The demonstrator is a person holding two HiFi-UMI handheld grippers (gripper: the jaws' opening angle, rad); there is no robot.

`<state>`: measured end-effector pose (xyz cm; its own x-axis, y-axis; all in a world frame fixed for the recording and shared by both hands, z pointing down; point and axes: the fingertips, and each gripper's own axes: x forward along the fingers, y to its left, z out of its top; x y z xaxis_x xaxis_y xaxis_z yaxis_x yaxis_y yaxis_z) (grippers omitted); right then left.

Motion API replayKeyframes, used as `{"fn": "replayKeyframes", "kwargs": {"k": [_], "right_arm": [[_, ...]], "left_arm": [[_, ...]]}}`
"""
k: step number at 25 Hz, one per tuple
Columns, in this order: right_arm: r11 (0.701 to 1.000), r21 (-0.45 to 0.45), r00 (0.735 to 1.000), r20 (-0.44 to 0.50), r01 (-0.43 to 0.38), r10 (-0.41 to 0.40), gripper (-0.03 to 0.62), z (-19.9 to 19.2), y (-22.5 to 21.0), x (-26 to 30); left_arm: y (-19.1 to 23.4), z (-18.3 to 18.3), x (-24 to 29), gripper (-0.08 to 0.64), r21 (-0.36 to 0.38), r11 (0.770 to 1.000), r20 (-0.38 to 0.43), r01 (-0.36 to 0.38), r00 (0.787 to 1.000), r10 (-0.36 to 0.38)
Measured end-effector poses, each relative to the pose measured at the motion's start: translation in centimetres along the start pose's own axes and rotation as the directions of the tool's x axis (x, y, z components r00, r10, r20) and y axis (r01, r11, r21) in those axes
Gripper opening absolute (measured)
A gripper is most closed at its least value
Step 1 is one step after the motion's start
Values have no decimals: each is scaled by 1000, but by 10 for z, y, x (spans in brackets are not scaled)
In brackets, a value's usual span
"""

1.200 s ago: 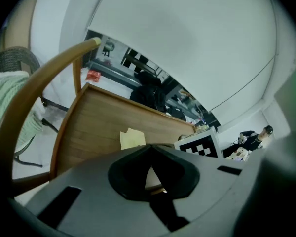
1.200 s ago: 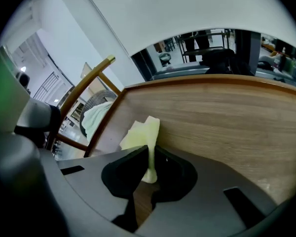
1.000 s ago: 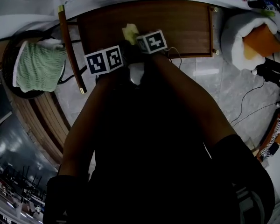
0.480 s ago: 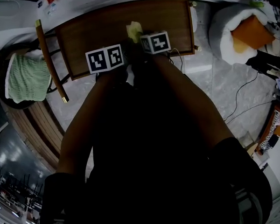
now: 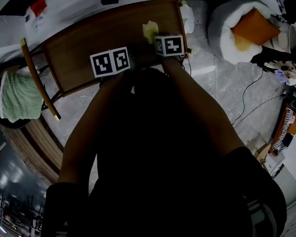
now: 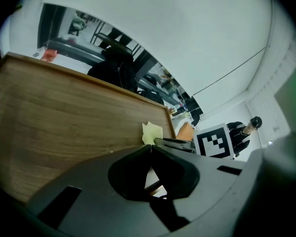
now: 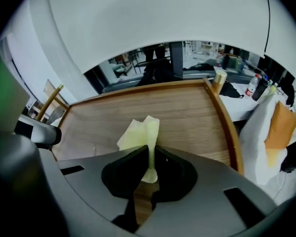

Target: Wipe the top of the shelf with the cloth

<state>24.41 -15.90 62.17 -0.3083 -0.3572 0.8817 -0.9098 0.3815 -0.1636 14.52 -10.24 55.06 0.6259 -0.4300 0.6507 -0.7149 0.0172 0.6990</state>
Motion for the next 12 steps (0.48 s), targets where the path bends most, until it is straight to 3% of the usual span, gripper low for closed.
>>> {"fn": "replayKeyframes", "kwargs": {"k": [7,12], "right_arm": [[978,-47,977,-53,203,-206,46,0,-69,-23],[957,-46,954,-79,285,-288,46,-6,-90,-33]], "left_arm": [[-19,11,18,11,-11,999,30,47,998,-47],[-14,11,13,11,-28,998,47,58,997,-56]]}}
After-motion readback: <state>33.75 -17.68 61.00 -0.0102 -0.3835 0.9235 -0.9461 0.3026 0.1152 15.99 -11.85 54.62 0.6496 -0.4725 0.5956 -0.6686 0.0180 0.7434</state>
